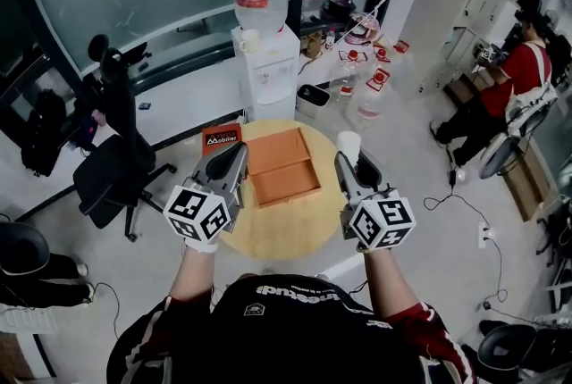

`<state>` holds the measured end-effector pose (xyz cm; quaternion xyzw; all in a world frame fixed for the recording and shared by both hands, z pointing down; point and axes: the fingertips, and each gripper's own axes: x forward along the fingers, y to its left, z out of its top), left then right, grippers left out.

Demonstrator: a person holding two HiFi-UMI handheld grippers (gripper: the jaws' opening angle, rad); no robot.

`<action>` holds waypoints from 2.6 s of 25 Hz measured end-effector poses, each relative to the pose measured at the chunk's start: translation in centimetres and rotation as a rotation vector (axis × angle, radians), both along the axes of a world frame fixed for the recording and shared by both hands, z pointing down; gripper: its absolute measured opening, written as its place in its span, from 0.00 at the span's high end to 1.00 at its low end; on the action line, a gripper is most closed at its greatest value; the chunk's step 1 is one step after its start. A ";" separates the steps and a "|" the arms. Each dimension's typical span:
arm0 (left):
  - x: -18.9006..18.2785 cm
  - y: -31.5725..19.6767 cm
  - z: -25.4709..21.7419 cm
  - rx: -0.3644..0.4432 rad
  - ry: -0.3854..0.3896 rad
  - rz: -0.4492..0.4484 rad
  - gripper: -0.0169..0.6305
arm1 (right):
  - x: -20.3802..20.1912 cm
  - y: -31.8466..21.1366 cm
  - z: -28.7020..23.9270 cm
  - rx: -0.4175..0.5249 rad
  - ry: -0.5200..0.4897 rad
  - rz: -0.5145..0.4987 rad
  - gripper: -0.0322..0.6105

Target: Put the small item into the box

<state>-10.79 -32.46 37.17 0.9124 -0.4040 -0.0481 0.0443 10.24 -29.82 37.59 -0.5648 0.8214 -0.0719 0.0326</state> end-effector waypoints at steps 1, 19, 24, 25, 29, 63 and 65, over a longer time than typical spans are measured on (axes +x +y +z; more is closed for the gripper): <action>-0.2 -0.2 0.1 -0.002 -0.001 0.008 0.94 | -0.3 0.0 0.1 -0.002 -0.001 0.007 0.68; -2.2 -0.8 3.3 -0.032 -0.010 0.115 0.94 | -3.3 0.3 4.3 -0.070 0.021 0.070 0.68; -2.8 -1.4 4.4 -0.036 -0.024 0.108 0.94 | -4.3 -0.7 6.6 -0.111 0.040 0.046 0.68; -2.8 -1.4 4.6 -0.037 -0.025 0.105 0.94 | -4.4 -0.9 7.2 -0.122 0.044 0.040 0.68; -3.3 -1.3 5.6 -0.047 -0.025 0.099 0.94 | -5.0 -1.8 9.8 -0.166 0.057 0.023 0.68; -1.1 -4.3 16.5 -0.161 -0.046 0.102 0.94 | -5.9 -8.8 32.5 -0.563 0.115 -0.009 0.68; -1.2 -4.2 16.9 -0.171 -0.045 0.102 0.94 | -6.1 -9.1 33.6 -0.584 0.116 -0.005 0.68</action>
